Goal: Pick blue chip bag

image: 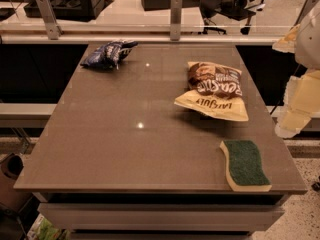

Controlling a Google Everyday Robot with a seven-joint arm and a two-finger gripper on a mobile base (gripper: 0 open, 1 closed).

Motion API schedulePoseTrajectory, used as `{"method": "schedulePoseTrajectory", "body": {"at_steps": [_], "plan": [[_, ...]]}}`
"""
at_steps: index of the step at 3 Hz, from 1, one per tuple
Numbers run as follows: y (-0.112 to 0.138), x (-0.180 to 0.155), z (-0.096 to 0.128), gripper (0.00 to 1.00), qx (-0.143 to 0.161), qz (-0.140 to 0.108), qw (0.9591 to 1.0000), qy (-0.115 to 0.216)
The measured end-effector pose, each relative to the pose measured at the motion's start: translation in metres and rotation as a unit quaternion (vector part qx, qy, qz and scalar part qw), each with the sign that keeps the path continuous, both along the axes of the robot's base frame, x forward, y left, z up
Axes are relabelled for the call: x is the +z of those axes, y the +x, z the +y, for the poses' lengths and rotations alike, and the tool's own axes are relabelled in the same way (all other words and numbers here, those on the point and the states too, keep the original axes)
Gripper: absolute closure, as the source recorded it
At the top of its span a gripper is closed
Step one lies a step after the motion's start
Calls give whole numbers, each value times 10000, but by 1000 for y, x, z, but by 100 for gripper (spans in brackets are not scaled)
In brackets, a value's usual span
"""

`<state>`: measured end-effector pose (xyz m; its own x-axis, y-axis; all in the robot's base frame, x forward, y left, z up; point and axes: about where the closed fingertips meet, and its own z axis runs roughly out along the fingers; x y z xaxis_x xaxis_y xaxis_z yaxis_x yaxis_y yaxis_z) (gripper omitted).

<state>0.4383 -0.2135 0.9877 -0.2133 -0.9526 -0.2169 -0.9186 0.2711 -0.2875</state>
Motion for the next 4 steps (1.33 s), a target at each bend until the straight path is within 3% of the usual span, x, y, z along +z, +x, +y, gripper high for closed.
{"method": "schedulePoseTrajectory", "body": {"at_steps": [1, 2, 3, 4], "plan": [[0, 0, 0, 0, 0, 0, 10000, 0], [7, 0, 7, 0, 156, -152, 9997, 71], [21, -1, 22, 0, 500, -500, 9972, 244], [33, 2, 36, 0, 770, -955, 9915, 426]]}}
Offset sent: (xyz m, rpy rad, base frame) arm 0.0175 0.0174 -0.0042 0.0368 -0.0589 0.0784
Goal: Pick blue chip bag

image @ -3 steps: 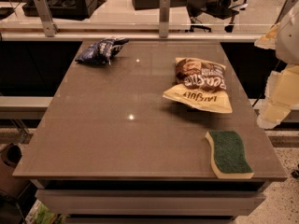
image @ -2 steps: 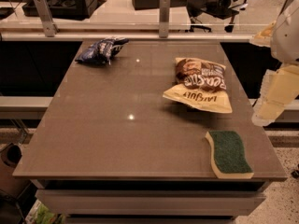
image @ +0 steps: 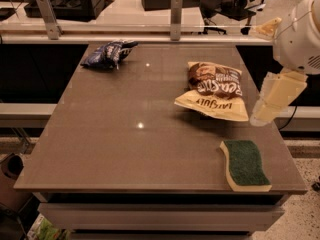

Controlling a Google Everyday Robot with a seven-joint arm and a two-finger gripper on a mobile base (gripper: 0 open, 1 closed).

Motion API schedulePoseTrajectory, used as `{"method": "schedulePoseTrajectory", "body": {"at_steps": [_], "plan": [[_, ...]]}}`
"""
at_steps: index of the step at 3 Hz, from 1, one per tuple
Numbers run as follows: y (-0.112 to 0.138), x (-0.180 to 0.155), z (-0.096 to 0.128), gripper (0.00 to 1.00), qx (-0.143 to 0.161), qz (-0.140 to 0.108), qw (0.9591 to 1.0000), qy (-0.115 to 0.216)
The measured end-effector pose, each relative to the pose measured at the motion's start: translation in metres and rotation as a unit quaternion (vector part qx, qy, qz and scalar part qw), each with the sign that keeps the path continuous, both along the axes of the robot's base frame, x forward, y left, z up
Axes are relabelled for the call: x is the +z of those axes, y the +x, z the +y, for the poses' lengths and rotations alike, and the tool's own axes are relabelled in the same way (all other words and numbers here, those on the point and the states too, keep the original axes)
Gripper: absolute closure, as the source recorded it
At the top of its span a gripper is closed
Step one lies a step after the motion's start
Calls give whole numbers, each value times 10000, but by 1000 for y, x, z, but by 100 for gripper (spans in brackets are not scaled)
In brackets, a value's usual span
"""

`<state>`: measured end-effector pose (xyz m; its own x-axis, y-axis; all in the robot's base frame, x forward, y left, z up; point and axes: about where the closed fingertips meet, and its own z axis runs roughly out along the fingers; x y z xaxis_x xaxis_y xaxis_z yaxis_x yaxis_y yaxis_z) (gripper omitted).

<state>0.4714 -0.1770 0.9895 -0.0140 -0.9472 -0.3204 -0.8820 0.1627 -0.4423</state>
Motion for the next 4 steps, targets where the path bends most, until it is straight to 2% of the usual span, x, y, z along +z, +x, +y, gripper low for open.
{"method": "schedulePoseTrajectory", "body": {"at_steps": [1, 2, 3, 4], "plan": [[22, 14, 16, 0, 126, -704, 9972, 216], [22, 14, 16, 0, 126, -705, 9972, 215], [35, 11, 30, 0, 224, -795, 9962, 269], [60, 4, 67, 0, 484, -1007, 9930, 395]]}}
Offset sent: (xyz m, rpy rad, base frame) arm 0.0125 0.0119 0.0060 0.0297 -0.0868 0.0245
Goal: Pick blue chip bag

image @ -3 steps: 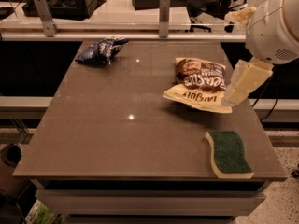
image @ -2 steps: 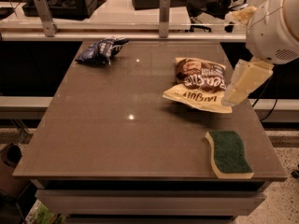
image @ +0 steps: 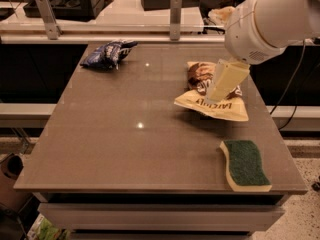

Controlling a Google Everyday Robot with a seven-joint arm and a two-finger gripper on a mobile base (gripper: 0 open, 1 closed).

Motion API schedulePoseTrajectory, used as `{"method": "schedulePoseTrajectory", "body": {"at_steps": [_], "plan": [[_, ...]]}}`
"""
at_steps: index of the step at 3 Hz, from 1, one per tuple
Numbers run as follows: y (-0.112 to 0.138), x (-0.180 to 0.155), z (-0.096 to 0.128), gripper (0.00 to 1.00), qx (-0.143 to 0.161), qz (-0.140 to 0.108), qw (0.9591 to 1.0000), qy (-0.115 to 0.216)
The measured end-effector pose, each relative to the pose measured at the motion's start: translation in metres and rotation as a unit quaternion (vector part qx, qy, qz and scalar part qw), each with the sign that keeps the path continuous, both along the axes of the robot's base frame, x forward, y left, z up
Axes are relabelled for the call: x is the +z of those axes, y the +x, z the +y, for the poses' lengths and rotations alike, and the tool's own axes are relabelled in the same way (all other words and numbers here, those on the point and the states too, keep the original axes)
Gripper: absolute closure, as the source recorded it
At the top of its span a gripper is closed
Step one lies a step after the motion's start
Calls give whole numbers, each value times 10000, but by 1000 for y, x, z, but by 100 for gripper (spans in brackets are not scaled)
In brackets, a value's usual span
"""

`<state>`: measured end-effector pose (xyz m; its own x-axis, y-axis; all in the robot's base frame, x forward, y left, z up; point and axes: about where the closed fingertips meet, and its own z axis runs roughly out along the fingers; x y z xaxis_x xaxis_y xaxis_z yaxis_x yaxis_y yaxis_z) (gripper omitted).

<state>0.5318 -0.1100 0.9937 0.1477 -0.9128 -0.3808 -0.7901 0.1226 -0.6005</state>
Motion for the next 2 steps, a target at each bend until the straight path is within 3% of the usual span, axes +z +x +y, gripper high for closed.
{"method": "schedulePoseTrajectory", "body": {"at_steps": [1, 2], "plan": [[23, -7, 38, 0, 246, -193, 9994, 135], [52, -21, 76, 0, 297, -404, 9984, 248]]}}
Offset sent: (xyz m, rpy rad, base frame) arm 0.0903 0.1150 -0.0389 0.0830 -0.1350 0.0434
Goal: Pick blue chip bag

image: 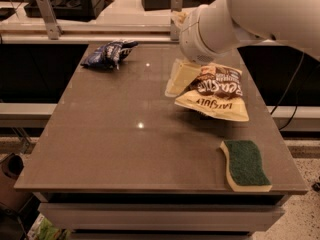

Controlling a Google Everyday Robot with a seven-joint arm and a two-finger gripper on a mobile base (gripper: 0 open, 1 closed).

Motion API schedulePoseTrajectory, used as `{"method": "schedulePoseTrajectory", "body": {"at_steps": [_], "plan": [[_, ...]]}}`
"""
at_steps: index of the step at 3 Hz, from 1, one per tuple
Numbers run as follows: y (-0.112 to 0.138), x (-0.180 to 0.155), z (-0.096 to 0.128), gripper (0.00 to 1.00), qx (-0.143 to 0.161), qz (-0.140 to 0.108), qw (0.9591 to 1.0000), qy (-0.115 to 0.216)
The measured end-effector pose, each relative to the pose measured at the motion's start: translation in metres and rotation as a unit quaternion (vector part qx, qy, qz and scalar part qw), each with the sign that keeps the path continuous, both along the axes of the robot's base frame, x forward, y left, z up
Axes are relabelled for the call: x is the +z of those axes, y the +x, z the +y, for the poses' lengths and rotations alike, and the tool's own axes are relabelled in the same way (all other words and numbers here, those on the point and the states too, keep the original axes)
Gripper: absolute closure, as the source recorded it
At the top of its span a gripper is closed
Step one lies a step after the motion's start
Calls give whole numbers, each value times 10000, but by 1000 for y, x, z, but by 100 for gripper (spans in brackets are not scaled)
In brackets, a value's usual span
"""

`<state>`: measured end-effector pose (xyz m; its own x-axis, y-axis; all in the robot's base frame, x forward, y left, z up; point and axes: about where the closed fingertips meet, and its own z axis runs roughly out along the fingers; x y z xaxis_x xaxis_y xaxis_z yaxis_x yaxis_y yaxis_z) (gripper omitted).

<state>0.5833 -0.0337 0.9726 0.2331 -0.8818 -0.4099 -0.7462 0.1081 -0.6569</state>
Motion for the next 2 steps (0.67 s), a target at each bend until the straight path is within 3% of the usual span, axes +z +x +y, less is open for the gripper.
{"method": "schedulePoseTrajectory", "body": {"at_steps": [1, 2], "plan": [[23, -20, 30, 0, -55, -32, 10000, -38], [69, -36, 69, 0, -410, -142, 9988, -231]]}}
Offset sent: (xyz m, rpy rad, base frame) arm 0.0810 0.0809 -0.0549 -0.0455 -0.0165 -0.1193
